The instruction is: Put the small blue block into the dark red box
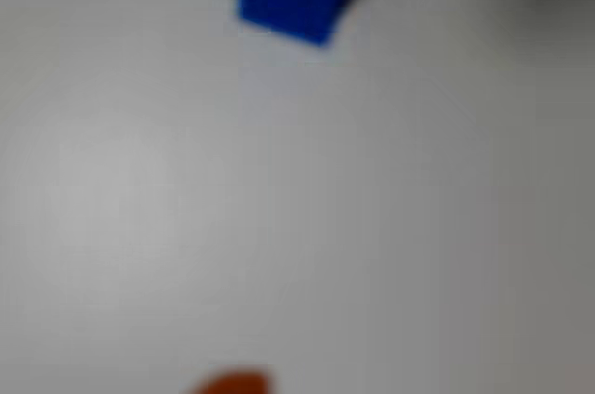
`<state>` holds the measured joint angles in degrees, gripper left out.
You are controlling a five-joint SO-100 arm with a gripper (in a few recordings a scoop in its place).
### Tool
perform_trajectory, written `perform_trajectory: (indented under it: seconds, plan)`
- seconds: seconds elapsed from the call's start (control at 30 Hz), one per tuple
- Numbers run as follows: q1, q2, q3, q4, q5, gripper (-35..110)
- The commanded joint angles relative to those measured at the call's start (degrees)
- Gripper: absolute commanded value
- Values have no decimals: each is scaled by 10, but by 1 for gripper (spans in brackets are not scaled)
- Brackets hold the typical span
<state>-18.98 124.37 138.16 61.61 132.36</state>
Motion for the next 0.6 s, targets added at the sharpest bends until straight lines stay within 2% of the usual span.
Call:
perform_trajectory:
  seconds: [0.0,0.57]
  plan:
    - [-4,-46,-33,-37,18,29]
    - [40,-198,-146,-22,-12,29]
